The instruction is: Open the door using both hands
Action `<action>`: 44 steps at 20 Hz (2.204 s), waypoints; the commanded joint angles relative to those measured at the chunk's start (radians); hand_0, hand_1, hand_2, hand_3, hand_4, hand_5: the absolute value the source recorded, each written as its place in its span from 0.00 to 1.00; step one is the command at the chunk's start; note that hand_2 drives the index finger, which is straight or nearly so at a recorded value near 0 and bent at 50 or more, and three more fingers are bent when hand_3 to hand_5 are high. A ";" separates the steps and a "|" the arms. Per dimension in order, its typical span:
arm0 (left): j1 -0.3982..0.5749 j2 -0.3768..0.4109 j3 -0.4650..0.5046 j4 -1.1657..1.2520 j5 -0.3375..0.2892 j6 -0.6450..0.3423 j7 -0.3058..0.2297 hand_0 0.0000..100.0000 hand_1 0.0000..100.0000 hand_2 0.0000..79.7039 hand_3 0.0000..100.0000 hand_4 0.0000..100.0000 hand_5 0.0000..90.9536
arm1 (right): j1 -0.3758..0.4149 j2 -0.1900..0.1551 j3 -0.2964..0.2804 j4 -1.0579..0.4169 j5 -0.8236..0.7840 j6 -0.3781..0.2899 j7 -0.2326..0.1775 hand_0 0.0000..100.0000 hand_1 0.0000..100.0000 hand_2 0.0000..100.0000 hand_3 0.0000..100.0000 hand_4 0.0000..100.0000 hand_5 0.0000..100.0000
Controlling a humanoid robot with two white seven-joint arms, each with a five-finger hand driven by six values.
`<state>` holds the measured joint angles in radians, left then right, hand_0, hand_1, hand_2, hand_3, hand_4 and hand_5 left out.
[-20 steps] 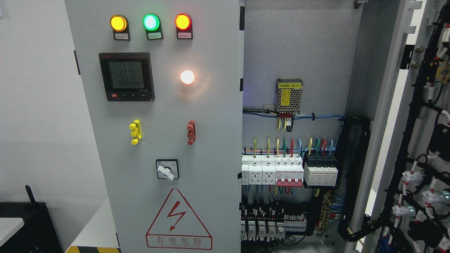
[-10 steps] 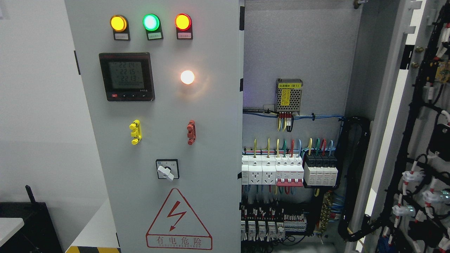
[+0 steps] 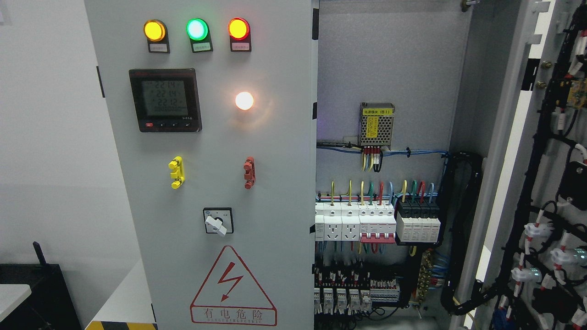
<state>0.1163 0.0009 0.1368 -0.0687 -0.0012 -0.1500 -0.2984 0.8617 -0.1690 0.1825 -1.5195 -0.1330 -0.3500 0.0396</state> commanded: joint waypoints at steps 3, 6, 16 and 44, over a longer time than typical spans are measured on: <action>-0.001 -0.033 0.001 -0.005 -0.005 0.001 -0.001 0.00 0.00 0.00 0.00 0.00 0.00 | -0.050 -0.061 0.126 -0.228 -0.001 -0.032 0.000 0.39 0.00 0.00 0.00 0.00 0.00; -0.001 -0.033 0.001 -0.005 -0.005 0.001 -0.001 0.00 0.00 0.00 0.00 0.00 0.00 | -0.081 -0.058 0.153 -0.228 -0.001 -0.101 0.000 0.39 0.00 0.00 0.00 0.00 0.00; -0.001 -0.033 0.001 -0.005 -0.005 0.001 -0.001 0.00 0.00 0.00 0.00 0.00 0.00 | -0.222 -0.006 0.149 -0.245 -0.001 -0.208 -0.001 0.39 0.00 0.00 0.00 0.00 0.00; -0.001 -0.033 0.001 -0.005 -0.005 0.001 -0.001 0.00 0.00 0.00 0.00 0.00 0.00 | -0.708 0.227 0.132 -0.314 0.007 0.075 -0.001 0.39 0.00 0.00 0.00 0.00 0.00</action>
<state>0.1150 0.0000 0.1380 -0.0735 0.0000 -0.1484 -0.2988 0.2429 -0.0051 0.3149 -1.8072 -0.1278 -0.2897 0.0361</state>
